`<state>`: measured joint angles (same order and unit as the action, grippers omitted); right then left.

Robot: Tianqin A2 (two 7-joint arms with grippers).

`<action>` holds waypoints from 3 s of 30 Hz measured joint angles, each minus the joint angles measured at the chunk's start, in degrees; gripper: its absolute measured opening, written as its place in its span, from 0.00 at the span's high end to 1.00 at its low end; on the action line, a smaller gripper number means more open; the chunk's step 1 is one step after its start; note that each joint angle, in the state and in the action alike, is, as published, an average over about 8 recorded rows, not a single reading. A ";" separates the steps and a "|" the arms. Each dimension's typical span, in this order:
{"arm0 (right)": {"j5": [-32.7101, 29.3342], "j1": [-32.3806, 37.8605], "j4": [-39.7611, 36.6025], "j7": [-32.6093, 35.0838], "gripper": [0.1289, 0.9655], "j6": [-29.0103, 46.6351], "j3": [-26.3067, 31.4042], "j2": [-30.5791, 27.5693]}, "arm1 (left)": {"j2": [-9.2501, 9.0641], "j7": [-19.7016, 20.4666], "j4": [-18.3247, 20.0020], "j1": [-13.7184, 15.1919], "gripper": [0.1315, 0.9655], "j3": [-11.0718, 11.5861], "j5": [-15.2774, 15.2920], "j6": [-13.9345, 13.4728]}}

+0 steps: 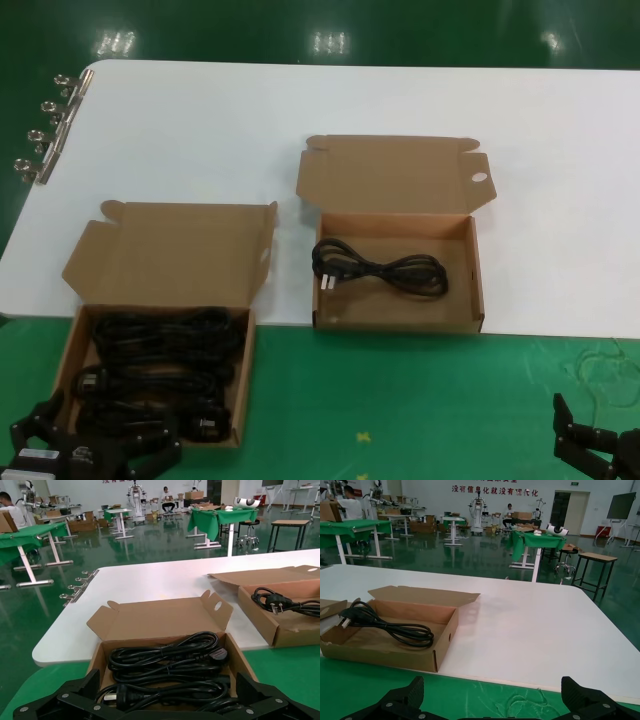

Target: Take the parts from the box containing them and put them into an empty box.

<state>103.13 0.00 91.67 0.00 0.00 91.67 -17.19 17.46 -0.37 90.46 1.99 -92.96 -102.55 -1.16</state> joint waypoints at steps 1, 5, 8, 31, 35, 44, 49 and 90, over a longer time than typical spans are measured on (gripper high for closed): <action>0.00 0.00 0.00 0.00 0.00 0.00 0.00 0.00 | -0.01 0.01 0.03 -0.05 0.00 0.03 -0.01 0.03; 0.00 0.00 0.00 0.00 0.00 0.00 0.00 0.00 | -0.04 0.05 0.16 -0.26 0.00 0.17 -0.07 0.15; 0.00 0.00 0.00 0.00 0.00 0.00 0.00 0.00 | -0.06 0.08 0.25 -0.41 0.00 0.26 -0.12 0.24; 0.00 0.00 0.00 0.00 0.00 0.00 0.00 0.00 | -0.22 0.29 0.97 -1.60 0.00 1.03 -0.47 0.93; 0.00 0.00 0.00 0.00 0.00 0.00 0.00 0.00 | -0.25 0.33 1.08 -1.77 0.00 1.14 -0.52 1.03; 0.00 0.00 0.00 0.00 0.00 0.00 0.00 0.00 | -0.26 0.35 1.14 -1.86 0.00 1.20 -0.55 1.08; 0.00 0.00 0.00 0.00 0.00 0.00 0.00 0.00 | -0.26 0.35 1.14 -1.86 0.00 1.20 -0.55 1.08; 0.00 0.00 0.00 0.00 0.00 0.00 0.00 0.00 | -0.26 0.34 1.14 -1.86 0.00 1.20 -0.55 1.08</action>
<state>103.13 0.00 91.67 0.00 0.00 91.67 -17.19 17.21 -0.02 91.59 0.13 -91.76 -103.09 -0.08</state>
